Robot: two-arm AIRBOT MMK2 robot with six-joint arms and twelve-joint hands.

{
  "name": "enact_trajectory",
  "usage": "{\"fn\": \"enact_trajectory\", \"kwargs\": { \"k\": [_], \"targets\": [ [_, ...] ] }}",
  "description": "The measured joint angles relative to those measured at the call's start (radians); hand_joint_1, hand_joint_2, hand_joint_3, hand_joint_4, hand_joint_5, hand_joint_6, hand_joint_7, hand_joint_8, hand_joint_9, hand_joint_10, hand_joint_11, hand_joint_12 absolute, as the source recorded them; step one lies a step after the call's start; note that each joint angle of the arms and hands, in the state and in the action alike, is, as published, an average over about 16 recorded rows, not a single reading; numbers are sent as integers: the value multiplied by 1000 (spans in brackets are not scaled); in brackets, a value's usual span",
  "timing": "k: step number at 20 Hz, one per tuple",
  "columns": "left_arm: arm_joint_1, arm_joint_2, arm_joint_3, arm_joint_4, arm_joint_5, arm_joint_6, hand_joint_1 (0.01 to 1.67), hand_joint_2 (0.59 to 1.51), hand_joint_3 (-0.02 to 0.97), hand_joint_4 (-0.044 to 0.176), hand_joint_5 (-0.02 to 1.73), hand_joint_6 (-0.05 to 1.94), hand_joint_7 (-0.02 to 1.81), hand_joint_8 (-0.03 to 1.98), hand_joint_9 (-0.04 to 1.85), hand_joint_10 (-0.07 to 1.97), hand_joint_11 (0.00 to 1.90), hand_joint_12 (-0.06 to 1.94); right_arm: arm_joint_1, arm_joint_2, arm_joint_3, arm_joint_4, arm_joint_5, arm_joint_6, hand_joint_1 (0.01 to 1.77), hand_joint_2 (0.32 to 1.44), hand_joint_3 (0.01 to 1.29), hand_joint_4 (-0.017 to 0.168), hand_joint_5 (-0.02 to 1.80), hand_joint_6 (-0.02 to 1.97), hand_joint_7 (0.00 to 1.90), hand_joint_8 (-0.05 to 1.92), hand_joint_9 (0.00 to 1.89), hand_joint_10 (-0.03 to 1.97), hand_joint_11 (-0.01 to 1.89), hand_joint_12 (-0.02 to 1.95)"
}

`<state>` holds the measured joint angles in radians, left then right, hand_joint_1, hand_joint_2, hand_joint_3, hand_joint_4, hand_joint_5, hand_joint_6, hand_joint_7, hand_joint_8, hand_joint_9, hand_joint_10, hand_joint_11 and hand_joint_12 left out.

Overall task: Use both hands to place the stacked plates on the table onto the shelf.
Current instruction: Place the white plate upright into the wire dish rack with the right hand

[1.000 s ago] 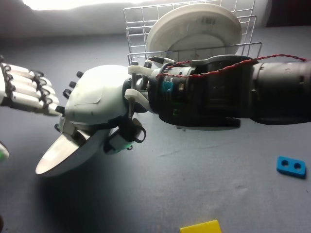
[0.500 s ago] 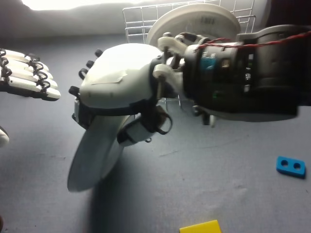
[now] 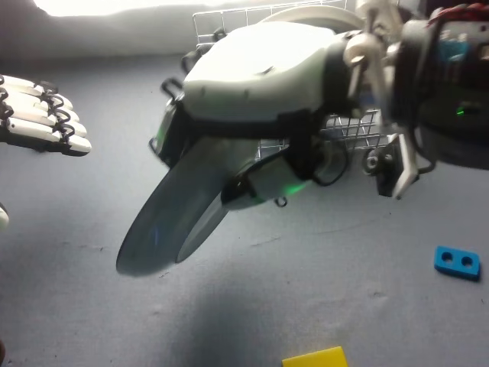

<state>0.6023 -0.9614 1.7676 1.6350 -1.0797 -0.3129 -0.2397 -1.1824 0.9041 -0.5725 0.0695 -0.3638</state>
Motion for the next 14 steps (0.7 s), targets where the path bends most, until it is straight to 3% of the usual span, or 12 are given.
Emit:
{"fn": "enact_trajectory", "kwargs": {
  "k": [8,14],
  "targets": [
    [-1,5,-3,5,-1,0,22,1081,14,7,79,16,89,1,87,11,16,215,53,96,-15,-142,53,306,1292,1021,14,17,898,1099,958,992,1017,827,838,1332],
    [0,5,-6,8,-2,0,22,1082,14,7,81,16,95,1,93,11,17,221,95,124,-2,-97,8,424,1295,1021,14,22,891,1101,958,1006,1023,752,838,1331]
  ]
}}
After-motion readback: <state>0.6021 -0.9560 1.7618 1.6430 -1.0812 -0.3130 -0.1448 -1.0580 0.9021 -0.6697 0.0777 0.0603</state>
